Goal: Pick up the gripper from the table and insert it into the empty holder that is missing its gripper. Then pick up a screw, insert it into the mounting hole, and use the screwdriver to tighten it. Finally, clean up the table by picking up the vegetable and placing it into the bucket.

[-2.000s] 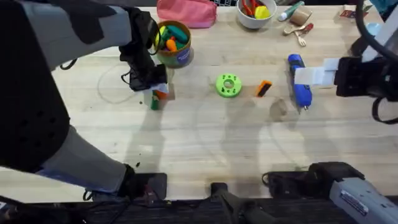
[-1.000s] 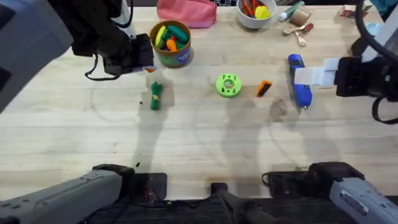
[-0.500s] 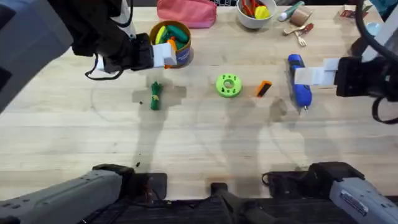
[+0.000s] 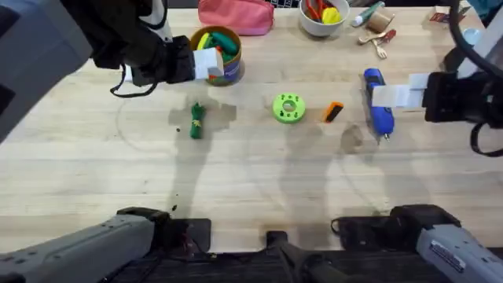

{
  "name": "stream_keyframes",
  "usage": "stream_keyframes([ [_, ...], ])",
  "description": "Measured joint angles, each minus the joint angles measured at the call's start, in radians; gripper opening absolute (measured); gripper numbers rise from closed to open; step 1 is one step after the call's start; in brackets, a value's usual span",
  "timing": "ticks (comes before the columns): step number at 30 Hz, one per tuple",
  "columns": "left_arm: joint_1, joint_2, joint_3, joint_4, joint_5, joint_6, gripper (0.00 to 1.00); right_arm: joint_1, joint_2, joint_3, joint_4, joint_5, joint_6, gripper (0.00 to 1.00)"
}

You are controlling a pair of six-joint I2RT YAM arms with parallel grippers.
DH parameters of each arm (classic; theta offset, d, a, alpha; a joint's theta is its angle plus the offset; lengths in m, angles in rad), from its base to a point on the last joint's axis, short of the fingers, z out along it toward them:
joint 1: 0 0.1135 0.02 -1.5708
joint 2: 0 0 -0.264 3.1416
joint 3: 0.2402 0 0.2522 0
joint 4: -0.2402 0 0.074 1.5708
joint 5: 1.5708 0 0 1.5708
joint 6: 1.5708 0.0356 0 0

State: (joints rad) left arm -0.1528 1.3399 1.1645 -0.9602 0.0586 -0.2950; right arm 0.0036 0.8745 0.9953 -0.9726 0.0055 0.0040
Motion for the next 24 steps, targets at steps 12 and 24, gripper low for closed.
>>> stream_keyframes([
  [12, 0.0, 0.001, 0.095, -0.034, 0.039, 0.298, 0.985, 0.0, 0.0, 0.0, 0.0, 0.0, 0.0, 0.993],
  [24, 0.0, -0.023, 0.108, 0.059, 0.063, 0.488, 0.985, 0.0, 0.0, 0.0, 0.0, 0.0, 0.0, 0.994],
])
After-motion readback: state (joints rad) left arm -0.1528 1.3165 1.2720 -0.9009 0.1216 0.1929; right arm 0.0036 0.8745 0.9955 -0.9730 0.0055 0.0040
